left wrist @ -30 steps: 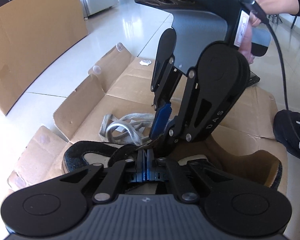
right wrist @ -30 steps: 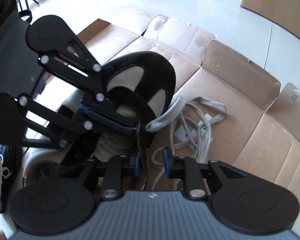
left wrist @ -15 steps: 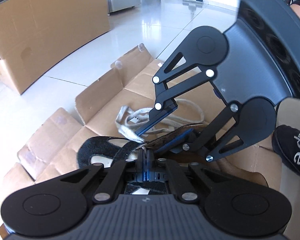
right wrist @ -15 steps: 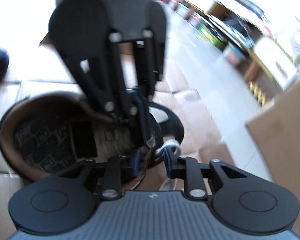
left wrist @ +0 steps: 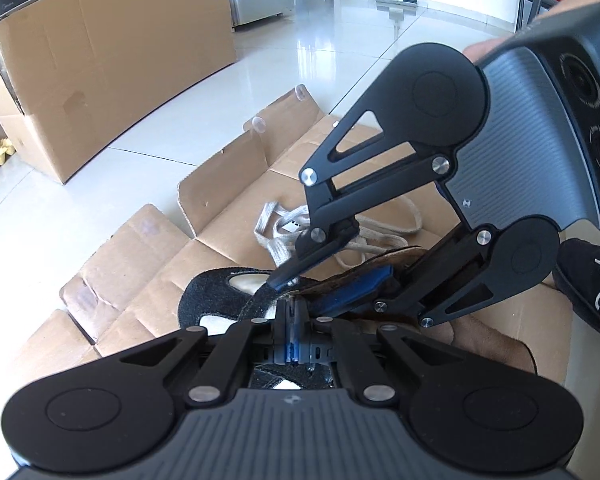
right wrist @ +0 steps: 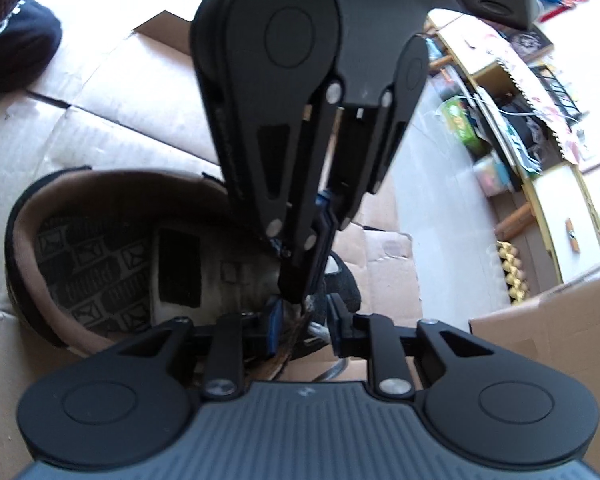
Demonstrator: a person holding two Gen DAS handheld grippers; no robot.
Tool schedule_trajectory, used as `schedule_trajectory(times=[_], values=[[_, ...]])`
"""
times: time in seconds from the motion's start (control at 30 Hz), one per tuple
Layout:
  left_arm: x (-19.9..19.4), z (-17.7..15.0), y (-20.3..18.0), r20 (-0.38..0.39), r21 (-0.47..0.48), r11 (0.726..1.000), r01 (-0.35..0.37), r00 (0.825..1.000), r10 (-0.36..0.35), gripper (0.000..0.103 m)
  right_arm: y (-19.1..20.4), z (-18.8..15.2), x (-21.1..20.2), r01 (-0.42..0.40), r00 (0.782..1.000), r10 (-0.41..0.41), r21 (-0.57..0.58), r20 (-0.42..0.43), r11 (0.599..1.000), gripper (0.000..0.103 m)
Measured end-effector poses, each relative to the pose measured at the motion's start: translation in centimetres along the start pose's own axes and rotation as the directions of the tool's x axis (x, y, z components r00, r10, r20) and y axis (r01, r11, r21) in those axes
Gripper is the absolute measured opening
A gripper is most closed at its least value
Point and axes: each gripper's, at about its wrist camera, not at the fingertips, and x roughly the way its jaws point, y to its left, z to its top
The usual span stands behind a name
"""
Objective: Lace up shoes with both hands
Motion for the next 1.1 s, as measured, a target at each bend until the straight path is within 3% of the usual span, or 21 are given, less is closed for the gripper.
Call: schedule_trajectory(times=[0.1, 0.13, 0.2, 0.27, 0.3, 0.33, 0.37, 0.47, 0.53, 0.63, 0.83, 0.9, 0.93, 1.03, 1.07, 1.1], values=[[0.3, 0.1, -0.3, 0.001, 0.009, 1.0, -0.009, 1.0, 0.009, 0.0, -0.4, 0.3, 0.3, -0.028, 1.0, 0.028, 0.001, -0.013, 1.0, 0.014], [0.3, 0.2, -0.4, -0.005, 0.009, 1.0, -0.018, 1.0, 0.018, 0.001, -0.5, 0.4, 0.3, -0.033, 0.999, 0.033, 0.007, -0.018, 0.999, 0.006], [0.3, 0.6, -0.3, -0.04, -0.025, 0.999, -0.026, 0.999, 0.025, 0.004, -0.8, 0.5, 0.4, -0.042, 0.999, 0.042, 0.02, -0.028, 0.999, 0.006], [-0.1, 0.8, -0.4, -0.046, -0.052, 0.998, -0.046, 0.998, 0.043, 0.012, -1.1, 0.5, -0.1, -0.059, 0.998, 0.061, 0.084, -0.023, 0.995, 0.006], [-0.3, 1.0, -0.5, -0.054, -0.066, 0.996, -0.062, 0.997, 0.058, 0.028, -1.6, 0.4, -0.2, -0.072, 0.997, 0.076, 0.128, -0.02, 0.989, 0.006], [-0.3, 1.0, -0.6, -0.053, -0.072, 0.994, -0.083, 0.995, 0.08, 0.036, -2.1, 0.3, -0.2, -0.089, 0.995, 0.094, 0.176, -0.016, 0.98, 0.005], [-0.3, 1.0, -0.6, -0.053, -0.081, 0.992, -0.1, 0.994, 0.096, 0.036, -2.8, 0.2, 0.0, -0.105, 0.994, 0.11, 0.218, -0.011, 0.97, 0.005], [0.7, 0.9, 0.5, -0.071, -0.187, 0.98, -0.063, 0.996, 0.05, 0.036, -6.1, -0.9, 0.3, -0.204, 0.976, 0.217, 0.505, 0.033, 0.838, 0.005], [2.1, 0.6, 0.9, -0.077, -0.242, 0.97, -0.023, 0.997, 0.004, 0.036, -8.2, -2.1, 0.6, -0.26, 0.958, 0.275, 0.669, 0.086, 0.696, 0.005], [3.7, 0.7, 0.5, -0.081, -0.24, 0.971, -0.02, 0.997, 0.0, 0.037, -10.2, -3.7, 1.0, -0.323, 0.928, 0.327, 0.819, 0.178, 0.473, 0.003], [5.4, 1.7, -0.4, -0.083, -0.22, 0.975, -0.026, 0.997, 0.008, 0.037, -12.1, -4.3, 1.8, -0.398, 0.885, 0.36, 0.882, 0.296, 0.252, 0.004], [5.7, 1.9, -0.9, -0.083, -0.222, 0.975, -0.026, 0.997, 0.007, 0.037, -12.9, -3.9, 1.9, -0.389, 0.888, 0.348, 0.894, 0.3, 0.222, 0.004], [6.0, 2.1, -1.0, -0.082, -0.222, 0.975, -0.025, 0.997, 0.007, 0.037, -13.5, -4.3, 2.0, -0.393, 0.883, 0.343, 0.904, 0.32, 0.17, 0.004], [7.0, 2.6, -2.1, -0.086, -0.2, 0.979, -0.028, 0.996, 0.01, 0.037, -16.0, -4.8, 0.7, -0.517, 0.823, 0.257, 0.855, 0.507, -0.033, 0.0], [7.2, 2.7, -2.4, -0.085, -0.186, 0.982, -0.031, 0.996, 0.015, 0.037, -17.1, -3.8, 0.2, -0.527, 0.828, 0.238, 0.85, 0.508, 0.018, 0.0], [7.6, 3.0, -2.7, -0.086, -0.176, 0.984, -0.032, 0.996, 0.017, 0.037, -17.9, -2.5, -0.4, -0.509, 0.847, 0.238, 0.854, 0.475, 0.109, 0.0]])
